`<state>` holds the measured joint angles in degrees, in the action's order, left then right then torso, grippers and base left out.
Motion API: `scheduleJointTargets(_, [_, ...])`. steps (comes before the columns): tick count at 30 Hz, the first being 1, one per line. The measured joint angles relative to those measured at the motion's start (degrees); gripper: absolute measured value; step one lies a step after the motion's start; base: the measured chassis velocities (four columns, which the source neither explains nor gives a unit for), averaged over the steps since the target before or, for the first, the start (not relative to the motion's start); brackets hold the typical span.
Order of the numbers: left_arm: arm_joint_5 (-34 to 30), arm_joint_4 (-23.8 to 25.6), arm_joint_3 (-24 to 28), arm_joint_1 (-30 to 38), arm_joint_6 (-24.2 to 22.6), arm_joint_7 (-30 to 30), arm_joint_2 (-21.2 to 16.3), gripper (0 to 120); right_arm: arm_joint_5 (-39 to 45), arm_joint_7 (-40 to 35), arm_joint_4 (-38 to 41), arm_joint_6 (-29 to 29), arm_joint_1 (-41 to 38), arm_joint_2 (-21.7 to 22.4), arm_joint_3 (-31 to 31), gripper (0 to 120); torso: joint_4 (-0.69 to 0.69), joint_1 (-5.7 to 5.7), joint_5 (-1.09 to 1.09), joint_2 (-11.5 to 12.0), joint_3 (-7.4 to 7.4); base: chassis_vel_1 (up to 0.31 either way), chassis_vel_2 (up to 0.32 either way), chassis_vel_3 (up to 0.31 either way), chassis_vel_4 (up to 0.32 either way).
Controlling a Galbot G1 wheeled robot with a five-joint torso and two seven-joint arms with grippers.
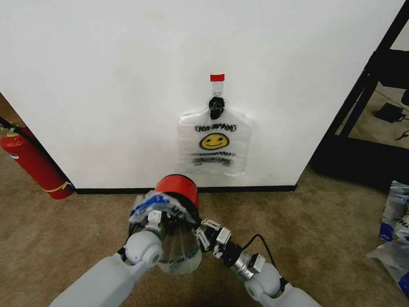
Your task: Pick up the garbage bag from the wall and place it over the trash bin.
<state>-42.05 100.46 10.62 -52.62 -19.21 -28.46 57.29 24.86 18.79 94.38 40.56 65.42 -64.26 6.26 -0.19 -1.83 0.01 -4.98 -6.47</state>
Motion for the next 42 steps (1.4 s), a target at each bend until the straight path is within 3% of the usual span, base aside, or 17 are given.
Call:
scheduleJointTargets(7, [-1.7,2.7,6.9,3.3,-1.2,-1.6,1.9,0,5.0,-3.4,4.0,-2.3,1.3,1.4,0.3,1,0.01,0.00,0.01,0.0,0.00,0.000,0.000,0.000,0.000])
scheduleJointTargets(13, [-5.0,1.7,11.1,8.6,-2.4,-4.4,3.4,0,4.1,-3.3,5.0,-2.5,2.1,2.4,-0.5,1,-0.01,0.00,0.00,0.0,0.00,0.000,0.000,0.000,0.000])
scheduleJointTargets(19, [-6.6,-2.0,11.7,12.6,-3.1,-7.5,4.3,0,2.6,-2.1,4.6,-1.7,2.6,2.6,-2.1,1,0.01,0.00,0.01,0.0,0.00,0.000,0.000,0.000,0.000])
scheduleJointTargets(27, [-6.3,-3.8,11.1,12.7,-3.4,-7.7,3.7,0,3.3,-2.0,4.4,-1.7,2.9,2.4,-2.0,1,0.01,0.00,0.00,0.0,0.00,0.000,0.000,0.000,0.000])
scheduleJointTargets(31, [-6.0,-4.4,9.8,11.8,-3.9,-6.9,2.3,0,7.6,-2.0,6.2,-3.2,3.2,2.7,-1.4,1,0.01,0.00,0.00,0.0,0.00,0.000,0.000,0.000,0.000])
scheduleJointTargets(35, [-6.0,-3.5,9.5,10.9,-3.9,-6.5,1.6,0,10.6,-1.3,7.4,-4.4,3.4,3.2,-0.9,1,0.02,0.00,-0.01,0.0,0.00,0.000,0.000,0.000,0.000])
scheduleJointTargets(42, [-6.0,2.0,9.8,8.4,-4.6,-6.2,1.4,0,9.9,-0.8,6.5,-4.6,3.3,2.4,-1.2,1,0.00,0.00,-0.01,0.0,0.00,0.000,0.000,0.000,0.000])
